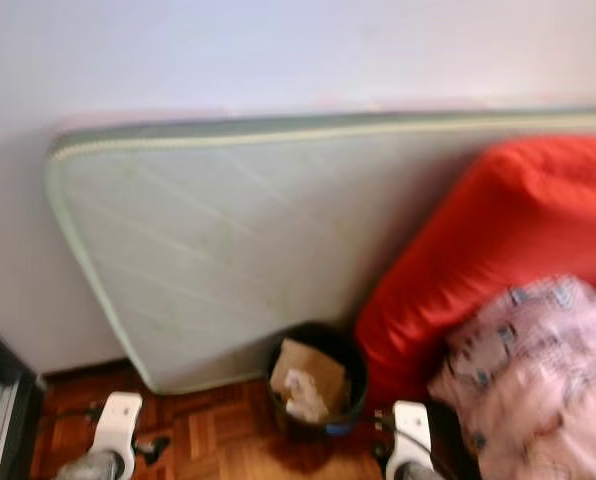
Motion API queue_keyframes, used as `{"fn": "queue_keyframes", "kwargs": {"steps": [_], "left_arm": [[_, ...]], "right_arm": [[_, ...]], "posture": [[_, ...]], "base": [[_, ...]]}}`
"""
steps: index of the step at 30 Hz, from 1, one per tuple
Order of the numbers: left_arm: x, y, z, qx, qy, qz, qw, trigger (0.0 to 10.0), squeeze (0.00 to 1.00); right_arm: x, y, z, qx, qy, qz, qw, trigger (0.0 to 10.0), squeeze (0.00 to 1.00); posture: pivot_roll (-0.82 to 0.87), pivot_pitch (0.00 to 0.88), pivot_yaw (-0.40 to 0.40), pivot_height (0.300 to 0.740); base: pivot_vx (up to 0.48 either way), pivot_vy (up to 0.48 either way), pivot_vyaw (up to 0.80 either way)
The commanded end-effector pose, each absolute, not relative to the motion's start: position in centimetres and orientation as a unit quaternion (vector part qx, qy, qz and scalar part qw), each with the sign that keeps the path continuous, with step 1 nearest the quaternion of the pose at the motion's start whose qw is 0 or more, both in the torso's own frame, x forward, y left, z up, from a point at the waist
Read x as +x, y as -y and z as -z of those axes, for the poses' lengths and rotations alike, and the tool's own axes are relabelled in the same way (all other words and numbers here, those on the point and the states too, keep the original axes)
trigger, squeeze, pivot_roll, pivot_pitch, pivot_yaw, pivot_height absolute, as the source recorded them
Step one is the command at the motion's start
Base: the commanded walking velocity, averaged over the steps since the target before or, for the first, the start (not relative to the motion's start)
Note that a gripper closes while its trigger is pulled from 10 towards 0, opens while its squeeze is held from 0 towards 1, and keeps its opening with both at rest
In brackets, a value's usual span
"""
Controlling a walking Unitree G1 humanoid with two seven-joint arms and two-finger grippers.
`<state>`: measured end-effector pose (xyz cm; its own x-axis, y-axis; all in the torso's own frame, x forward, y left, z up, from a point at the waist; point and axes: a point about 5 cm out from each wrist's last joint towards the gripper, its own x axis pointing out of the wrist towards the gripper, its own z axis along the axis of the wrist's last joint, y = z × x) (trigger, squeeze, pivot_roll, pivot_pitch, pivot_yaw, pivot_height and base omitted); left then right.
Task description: Clean up the room
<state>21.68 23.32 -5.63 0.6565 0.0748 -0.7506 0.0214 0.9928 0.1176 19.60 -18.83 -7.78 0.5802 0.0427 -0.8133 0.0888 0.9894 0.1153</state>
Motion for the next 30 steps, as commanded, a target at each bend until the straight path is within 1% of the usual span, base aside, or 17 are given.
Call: {"fn": "queue_keyframes", "kwargs": {"steps": [1,12,17,23,25,27,30], "left_arm": [[21.4,-22.9,5.9,0.057,-0.421,-0.01,0.905,10.0,0.0],[21.7,-23.3,5.7,0.058,-0.418,-0.012,0.906,10.0,0.0],[21.6,-23.8,5.5,0.057,-0.418,-0.016,0.906,10.0,0.0],[21.6,-24.0,5.5,0.055,-0.415,-0.019,0.908,10.0,0.0],[21.6,-23.9,5.5,0.053,-0.416,-0.021,0.908,10.0,0.0],[21.6,-23.9,5.5,0.051,-0.416,-0.023,0.908,10.0,0.0],[21.5,-23.9,5.6,0.051,-0.416,-0.024,0.908,10.0,0.0]], "right_arm": [[19.4,19.2,7.8,0.066,-0.462,0.016,0.884,10.0,0.0],[19.6,18.9,7.8,0.08,-0.459,0.027,0.885,10.0,0.0],[19.6,18.3,7.9,0.091,-0.457,0.03,0.884,10.0,0.0],[19.6,18.1,7.9,0.096,-0.457,0.032,0.884,10.0,0.0],[19.9,18.3,7.7,0.094,-0.437,0.043,0.893,10.0,0.0],[20.6,19.0,6.8,0.08,-0.363,0.086,0.924,10.0,0.0],[21.1,19.3,6.1,0.04,-0.324,0.091,0.941,10.0,0.0]], "posture": [[-0.02,0.0,-0.081,0.74],[-0.03,0.0,-0.054,0.74],[-0.03,0.0,-0.018,0.74],[-0.03,0.0,-0.012,0.74],[-0.03,0.0,-0.018,0.74],[-0.02,0.0,-0.021,0.74],[-0.03,0.0,-0.023,0.74]], "base": [[0.0,0.0,-0.76],[0.0,0.0,-0.76],[0.0,0.0,-0.76],[0.0,0.0,-0.76],[0.0,0.0,-0.37],[0.0,0.0,0.0],[0.0,0.0,0.0]]}}
